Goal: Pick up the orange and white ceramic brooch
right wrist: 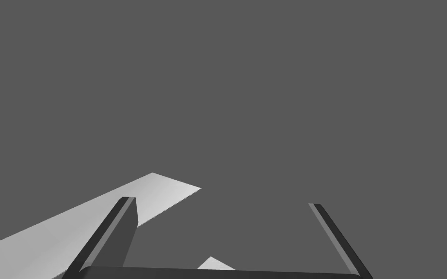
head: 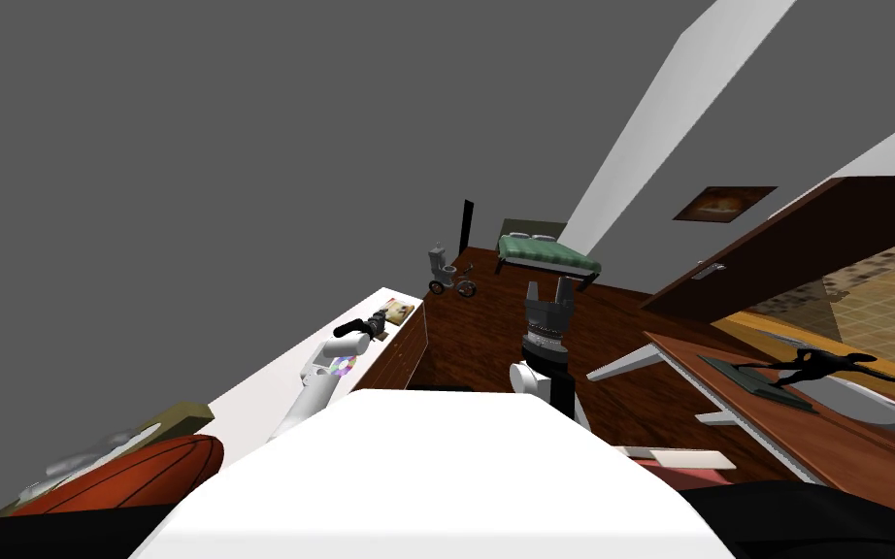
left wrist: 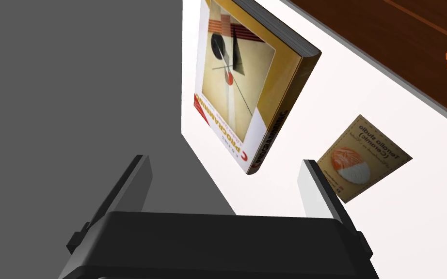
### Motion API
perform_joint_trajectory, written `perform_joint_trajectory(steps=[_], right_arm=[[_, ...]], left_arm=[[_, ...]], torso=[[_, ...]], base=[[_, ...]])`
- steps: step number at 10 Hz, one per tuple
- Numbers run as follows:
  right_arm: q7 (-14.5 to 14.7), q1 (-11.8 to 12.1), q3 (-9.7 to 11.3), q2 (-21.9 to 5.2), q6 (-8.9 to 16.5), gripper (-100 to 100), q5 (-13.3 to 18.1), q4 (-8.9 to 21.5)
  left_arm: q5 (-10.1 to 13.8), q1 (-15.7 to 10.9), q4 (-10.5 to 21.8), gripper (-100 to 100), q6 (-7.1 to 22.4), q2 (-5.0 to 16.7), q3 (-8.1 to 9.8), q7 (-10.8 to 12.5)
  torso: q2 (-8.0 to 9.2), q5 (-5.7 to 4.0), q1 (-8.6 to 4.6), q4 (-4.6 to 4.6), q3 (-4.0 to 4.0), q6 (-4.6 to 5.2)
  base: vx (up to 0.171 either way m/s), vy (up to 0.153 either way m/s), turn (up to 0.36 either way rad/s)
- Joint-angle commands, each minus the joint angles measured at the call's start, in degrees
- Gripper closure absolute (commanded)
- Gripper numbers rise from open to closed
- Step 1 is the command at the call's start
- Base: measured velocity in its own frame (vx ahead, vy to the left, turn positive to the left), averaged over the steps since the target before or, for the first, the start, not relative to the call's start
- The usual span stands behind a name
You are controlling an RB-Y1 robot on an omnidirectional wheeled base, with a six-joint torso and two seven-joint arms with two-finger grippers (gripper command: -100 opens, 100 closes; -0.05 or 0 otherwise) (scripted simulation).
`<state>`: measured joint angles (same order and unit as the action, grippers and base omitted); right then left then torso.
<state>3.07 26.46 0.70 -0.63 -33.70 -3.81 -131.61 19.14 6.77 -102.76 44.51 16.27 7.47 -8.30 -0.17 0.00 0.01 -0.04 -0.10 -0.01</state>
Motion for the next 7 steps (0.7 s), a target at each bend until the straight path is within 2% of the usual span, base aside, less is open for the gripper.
perform_joint_trajectory(steps=[1, 2, 3, 4, 5, 6, 7], right_arm=[[0.0, 0.0, 0.0, 0.0, 0.0, 0, 0.0, 0.0], [0.0, 0.0, 0.0, 0.0, 0.0, 0, 0.0, 0.0], [0.0, 0.0, 0.0, 0.0, 0.0, 0, 0.0, 0.0], [0.0, 0.0, 0.0, 0.0, 0.0, 0, 0.0, 0.0], [0.0, 0.0, 0.0, 0.0, 0.0, 0, 0.0, 0.0], [0.0, 0.0, 0.0, 0.0, 0.0, 0, 0.0, 0.0], [0.0, 0.0, 0.0, 0.0, 0.0, 0, 0.0, 0.0]], left_arm=[[0.5, -0.6, 1.1, -100, 2.8, 0.4, 0.08, -0.5], [1.0, -1.7, 3.0, -100, 4.4, 0.9, 0.16, -1.4], [1.0, -1.7, 3.0, -100, 5.9, 0.9, 0.16, -1.4], [1.5, -2.8, 4.9, -100, 7.5, 1.4, 0.23, -2.2], [1.5, -2.8, 4.9, -100, 9.1, 1.4, 0.23, -2.2], [1.9, -3.9, 6.8, -100, 10.7, 2.0, 0.29, -3.1], [1.9, -3.9, 6.8, -100, 12.2, 2.0, 0.29, -3.1]], torso=[[0.00, 0.00, 0.00, 0.00, 0.00, 0.00], [0.03, 0.00, 0.00, 0.00, 0.01, -0.02], [0.03, 0.00, 0.01, 0.01, 0.02, 0.00], [0.06, 0.00, 0.01, 0.01, 0.03, -0.02], [0.04, 0.00, 0.02, 0.01, 0.02, -0.01], [0.06, 0.00, 0.02, 0.01, 0.03, -0.02], [0.05, 0.00, 0.04, 0.01, 0.02, -0.01]], base=[[0.037, 0.003, -0.022], [0.033, 0.004, -0.040], [0.030, 0.008, -0.026], [0.036, 0.008, -0.047], [0.034, 0.007, -0.025], [0.035, 0.013, -0.040], [0.029, 0.016, -0.028]])
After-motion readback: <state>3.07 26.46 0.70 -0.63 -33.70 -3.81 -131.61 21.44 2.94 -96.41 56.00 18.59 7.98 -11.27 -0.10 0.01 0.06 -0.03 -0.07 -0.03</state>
